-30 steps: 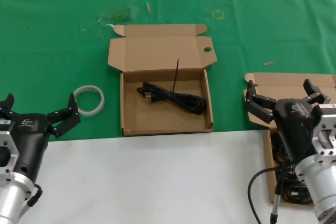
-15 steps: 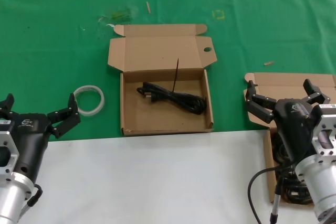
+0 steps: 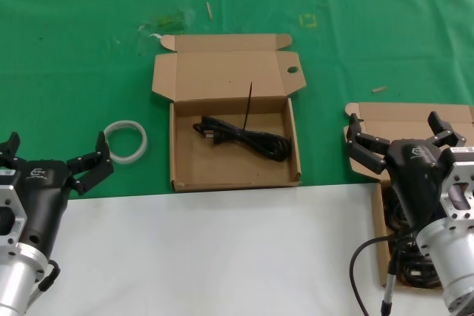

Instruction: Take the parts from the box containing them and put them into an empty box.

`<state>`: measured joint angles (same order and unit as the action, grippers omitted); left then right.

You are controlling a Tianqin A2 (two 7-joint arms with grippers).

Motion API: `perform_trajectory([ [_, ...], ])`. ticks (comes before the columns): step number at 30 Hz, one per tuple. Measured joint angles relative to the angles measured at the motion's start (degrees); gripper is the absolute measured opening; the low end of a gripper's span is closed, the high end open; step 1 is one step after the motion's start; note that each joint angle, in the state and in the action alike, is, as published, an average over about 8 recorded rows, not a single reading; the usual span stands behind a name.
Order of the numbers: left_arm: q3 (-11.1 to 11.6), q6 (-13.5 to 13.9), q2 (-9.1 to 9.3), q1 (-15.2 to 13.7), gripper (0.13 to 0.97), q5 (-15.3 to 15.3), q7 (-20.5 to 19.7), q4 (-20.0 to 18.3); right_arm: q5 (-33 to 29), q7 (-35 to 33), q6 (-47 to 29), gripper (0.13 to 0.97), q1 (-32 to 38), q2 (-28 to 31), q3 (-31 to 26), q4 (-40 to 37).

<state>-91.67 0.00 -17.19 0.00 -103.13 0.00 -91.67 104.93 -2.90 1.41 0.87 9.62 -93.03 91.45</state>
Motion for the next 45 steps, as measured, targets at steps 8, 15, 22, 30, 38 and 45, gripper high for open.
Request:
perform_trajectory([
  [8, 0.0, 0.0, 0.00, 0.0, 0.966, 0.0, 0.0, 0.0, 0.0, 0.0, 0.0, 0.966, 0.0, 0.0, 0.0, 0.0],
  [15, 0.0, 0.0, 0.00, 0.0, 0.966, 0.0, 0.0, 0.0, 0.0, 0.0, 0.0, 0.966, 0.0, 0.0, 0.0, 0.0],
  [22, 0.0, 0.0, 0.00, 0.0, 0.966, 0.0, 0.0, 0.0, 0.0, 0.0, 0.0, 0.966, 0.0, 0.0, 0.0, 0.0],
  [30, 0.0, 0.0, 0.00, 0.0, 0.966, 0.0, 0.0, 0.0, 0.0, 0.0, 0.0, 0.966, 0.0, 0.0, 0.0, 0.0],
  [38, 0.0, 0.0, 0.00, 0.0, 0.966, 0.0, 0.0, 0.0, 0.0, 0.0, 0.0, 0.966, 0.0, 0.0, 0.0, 0.0],
  [45, 0.0, 0.0, 0.00, 0.0, 0.966, 0.0, 0.0, 0.0, 0.0, 0.0, 0.0, 0.966, 0.0, 0.0, 0.0, 0.0],
])
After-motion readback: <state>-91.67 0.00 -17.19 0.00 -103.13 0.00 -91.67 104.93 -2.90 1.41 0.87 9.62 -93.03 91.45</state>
